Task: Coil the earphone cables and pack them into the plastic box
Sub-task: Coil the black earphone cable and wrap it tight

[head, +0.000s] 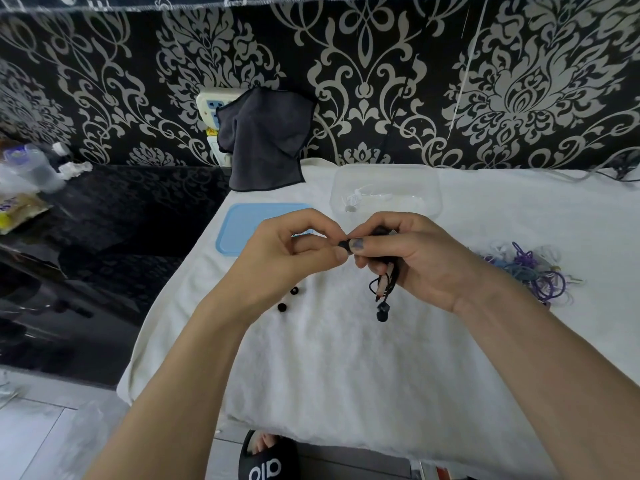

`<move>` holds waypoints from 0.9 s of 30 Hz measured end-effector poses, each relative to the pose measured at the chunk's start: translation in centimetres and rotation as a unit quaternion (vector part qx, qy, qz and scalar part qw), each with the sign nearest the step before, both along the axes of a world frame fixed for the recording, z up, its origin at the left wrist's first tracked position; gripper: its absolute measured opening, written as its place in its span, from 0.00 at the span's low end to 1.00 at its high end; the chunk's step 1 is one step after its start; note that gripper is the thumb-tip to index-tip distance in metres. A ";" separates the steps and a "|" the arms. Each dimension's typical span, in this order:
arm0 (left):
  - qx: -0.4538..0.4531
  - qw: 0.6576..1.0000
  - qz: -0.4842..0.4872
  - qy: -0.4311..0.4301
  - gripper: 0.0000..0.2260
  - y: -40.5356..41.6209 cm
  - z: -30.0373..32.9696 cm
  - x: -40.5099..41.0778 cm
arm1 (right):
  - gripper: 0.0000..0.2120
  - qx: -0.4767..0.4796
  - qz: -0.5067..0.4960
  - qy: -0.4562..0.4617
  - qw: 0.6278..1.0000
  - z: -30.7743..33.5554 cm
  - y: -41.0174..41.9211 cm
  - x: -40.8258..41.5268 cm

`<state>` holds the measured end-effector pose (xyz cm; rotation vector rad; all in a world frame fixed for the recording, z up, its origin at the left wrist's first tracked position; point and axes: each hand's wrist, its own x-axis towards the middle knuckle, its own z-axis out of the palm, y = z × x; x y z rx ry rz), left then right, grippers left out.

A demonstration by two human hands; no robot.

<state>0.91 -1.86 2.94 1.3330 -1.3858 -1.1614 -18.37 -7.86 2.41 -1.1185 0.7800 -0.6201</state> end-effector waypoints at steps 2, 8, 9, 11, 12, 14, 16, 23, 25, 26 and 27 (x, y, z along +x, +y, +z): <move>-0.006 1.000 0.001 0.005 0.05 0.0 0.1 0.0 | 0.04 -0.005 0.007 -0.003 1.000 0.0 0.0 0.0; -0.009 1.000 0.000 0.025 0.04 0.1 0.4 -0.2 | 0.04 -0.011 0.010 -0.015 1.000 -0.1 0.1 -0.3; -0.012 1.000 0.000 0.029 0.04 0.0 0.4 -0.2 | 0.04 -0.013 0.010 -0.019 1.000 -0.1 0.1 -0.3; -0.020 0.999 0.002 0.037 0.05 0.0 0.4 -0.2 | 0.04 -0.018 0.005 -0.031 0.999 -0.1 0.1 -0.2; -0.023 0.999 0.000 0.040 0.06 -0.1 0.3 -0.3 | 0.04 -0.022 0.001 -0.037 0.999 -0.1 0.1 -0.2; -0.029 0.999 -0.004 0.044 0.06 -0.1 0.3 -0.3 | 0.03 -0.028 -0.009 -0.042 0.999 -0.1 0.2 -0.1; -0.030 0.998 -0.004 0.054 0.07 -0.2 0.2 -0.3 | 0.03 -0.033 -0.015 -0.049 0.998 -0.1 0.3 -0.1; -0.036 0.995 -0.003 0.095 0.06 -0.2 0.2 -0.4 | 0.06 -0.056 -0.034 -0.062 0.996 0.0 0.7 0.2; -0.037 0.995 -0.005 0.095 0.05 -0.2 0.2 -0.4 | 0.06 -0.059 -0.040 -0.061 0.996 0.0 0.8 0.2; -0.037 0.995 -0.005 0.094 0.06 -0.1 0.2 -0.4 | 0.06 -0.060 -0.042 -0.060 0.995 0.1 0.9 0.2; -0.037 0.995 -0.004 0.093 0.06 -0.1 0.3 -0.5 | 0.05 -0.062 -0.045 -0.060 0.995 0.1 0.9 0.2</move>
